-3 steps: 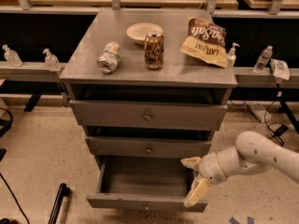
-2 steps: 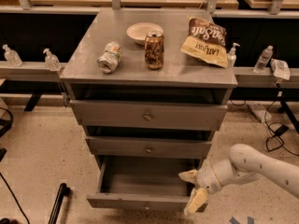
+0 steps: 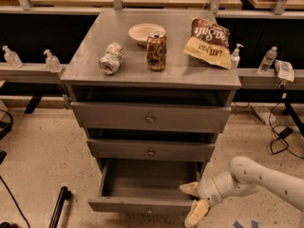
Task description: Close bottom drawer
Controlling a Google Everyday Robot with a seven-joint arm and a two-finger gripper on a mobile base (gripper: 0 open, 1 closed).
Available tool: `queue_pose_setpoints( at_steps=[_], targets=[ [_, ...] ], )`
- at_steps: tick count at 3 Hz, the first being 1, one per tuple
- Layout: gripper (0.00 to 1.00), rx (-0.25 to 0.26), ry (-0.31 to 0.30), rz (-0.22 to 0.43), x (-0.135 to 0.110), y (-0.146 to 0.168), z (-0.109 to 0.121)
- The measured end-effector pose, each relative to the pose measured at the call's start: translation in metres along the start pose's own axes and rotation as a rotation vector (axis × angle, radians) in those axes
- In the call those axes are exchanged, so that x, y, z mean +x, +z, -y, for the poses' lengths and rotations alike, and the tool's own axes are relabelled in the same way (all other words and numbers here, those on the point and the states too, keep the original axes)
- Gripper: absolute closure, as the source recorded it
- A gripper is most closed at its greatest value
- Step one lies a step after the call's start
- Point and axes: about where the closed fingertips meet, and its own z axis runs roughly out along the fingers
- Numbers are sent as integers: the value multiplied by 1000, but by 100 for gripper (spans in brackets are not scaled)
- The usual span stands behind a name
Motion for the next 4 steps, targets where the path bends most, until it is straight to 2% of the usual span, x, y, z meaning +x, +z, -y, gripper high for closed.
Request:
queue_pose_setpoints(
  at_steps=[1, 2, 3, 4],
  targets=[
    [0, -58, 62, -1, 20, 14, 12],
    [0, -189, 231, 4, 86, 46, 48],
    [0, -251, 326, 14, 126, 63, 66],
    [0, -246, 319, 14, 123, 64, 65]
  ],
)
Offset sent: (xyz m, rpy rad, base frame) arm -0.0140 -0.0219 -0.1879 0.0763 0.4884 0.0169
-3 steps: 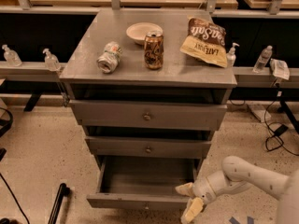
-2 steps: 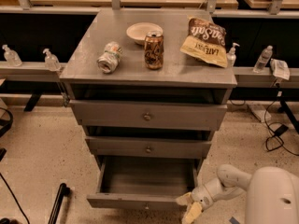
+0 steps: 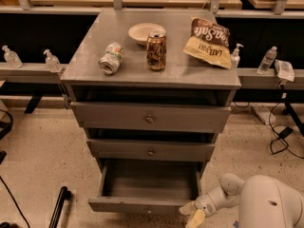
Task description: Close bottom drawer
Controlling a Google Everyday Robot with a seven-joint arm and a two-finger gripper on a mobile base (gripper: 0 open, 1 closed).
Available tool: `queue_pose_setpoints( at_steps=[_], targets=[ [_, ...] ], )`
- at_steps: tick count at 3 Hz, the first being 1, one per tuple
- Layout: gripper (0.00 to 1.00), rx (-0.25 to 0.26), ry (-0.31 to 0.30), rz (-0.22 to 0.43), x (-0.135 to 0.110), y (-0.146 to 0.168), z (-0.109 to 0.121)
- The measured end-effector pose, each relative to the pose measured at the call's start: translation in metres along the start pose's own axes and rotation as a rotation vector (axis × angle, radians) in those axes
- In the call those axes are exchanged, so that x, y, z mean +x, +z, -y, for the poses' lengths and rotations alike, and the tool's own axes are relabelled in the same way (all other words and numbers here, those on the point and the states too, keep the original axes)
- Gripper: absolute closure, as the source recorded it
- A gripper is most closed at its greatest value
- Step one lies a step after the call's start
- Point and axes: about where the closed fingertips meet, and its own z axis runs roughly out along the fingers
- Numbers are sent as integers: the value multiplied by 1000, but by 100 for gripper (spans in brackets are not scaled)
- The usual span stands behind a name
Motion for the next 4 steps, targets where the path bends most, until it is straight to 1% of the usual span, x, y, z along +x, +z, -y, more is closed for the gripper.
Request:
queue_pose_setpoints(
  at_steps=[1, 2, 3, 4],
  targets=[
    [0, -54, 34, 23, 4, 7, 4],
    [0, -66, -2, 35, 10, 13, 3],
    [0, -23, -71, 3, 31, 45, -5],
    [0, 50, -124, -24, 46, 71, -12]
  ],
)
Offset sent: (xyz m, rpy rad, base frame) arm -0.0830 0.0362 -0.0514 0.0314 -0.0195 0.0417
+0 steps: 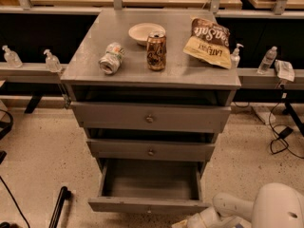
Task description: Close bottom drawer
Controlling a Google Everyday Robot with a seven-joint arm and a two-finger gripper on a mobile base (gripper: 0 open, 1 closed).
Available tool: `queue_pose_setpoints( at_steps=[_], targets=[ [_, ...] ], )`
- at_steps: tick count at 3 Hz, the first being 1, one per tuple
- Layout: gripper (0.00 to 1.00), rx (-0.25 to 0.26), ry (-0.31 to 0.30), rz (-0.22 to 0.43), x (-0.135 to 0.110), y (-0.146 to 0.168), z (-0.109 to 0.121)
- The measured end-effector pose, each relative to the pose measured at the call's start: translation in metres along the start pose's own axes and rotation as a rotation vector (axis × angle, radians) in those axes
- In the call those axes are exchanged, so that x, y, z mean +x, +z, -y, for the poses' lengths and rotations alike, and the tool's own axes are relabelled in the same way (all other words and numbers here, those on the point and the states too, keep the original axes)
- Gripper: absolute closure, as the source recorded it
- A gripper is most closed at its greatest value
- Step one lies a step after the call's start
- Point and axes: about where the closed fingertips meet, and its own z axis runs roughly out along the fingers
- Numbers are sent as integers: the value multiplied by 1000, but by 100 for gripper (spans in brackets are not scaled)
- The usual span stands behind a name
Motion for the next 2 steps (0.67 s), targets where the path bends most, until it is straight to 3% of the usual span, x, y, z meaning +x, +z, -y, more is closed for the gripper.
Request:
queue_pose_setpoints(
  at_steps=[1, 2],
  targets=[
    [0, 28, -1, -9, 6, 9, 1],
    [0, 3, -23, -16, 3, 16, 1]
  ],
)
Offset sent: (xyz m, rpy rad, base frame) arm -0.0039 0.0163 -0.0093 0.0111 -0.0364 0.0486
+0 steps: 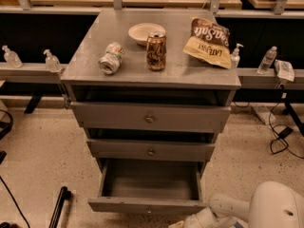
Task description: Close bottom drawer
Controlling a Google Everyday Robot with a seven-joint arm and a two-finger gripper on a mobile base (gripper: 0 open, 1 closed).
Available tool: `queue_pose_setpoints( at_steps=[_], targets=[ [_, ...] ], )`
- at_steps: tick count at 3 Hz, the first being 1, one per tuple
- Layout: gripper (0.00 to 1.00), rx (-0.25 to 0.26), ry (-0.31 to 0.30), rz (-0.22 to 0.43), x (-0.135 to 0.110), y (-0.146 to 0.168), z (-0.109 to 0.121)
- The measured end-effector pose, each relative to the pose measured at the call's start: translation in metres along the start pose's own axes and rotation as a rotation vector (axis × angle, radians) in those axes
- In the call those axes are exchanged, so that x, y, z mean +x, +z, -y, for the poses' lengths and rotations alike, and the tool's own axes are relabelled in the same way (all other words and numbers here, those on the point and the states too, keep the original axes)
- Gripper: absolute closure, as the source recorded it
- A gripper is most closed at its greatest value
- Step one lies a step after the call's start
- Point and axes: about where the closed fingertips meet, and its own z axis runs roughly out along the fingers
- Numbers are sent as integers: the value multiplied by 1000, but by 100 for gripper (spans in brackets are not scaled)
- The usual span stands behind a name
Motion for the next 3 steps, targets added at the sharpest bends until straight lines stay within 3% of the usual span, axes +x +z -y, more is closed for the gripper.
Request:
queue_pose_setpoints(
  at_steps=[1, 2, 3],
  targets=[
    [13, 38, -83, 49, -6, 5, 2],
    [36, 126, -179, 133, -12, 3, 14],
    [59, 200, -228, 162, -23, 3, 27]
  ],
)
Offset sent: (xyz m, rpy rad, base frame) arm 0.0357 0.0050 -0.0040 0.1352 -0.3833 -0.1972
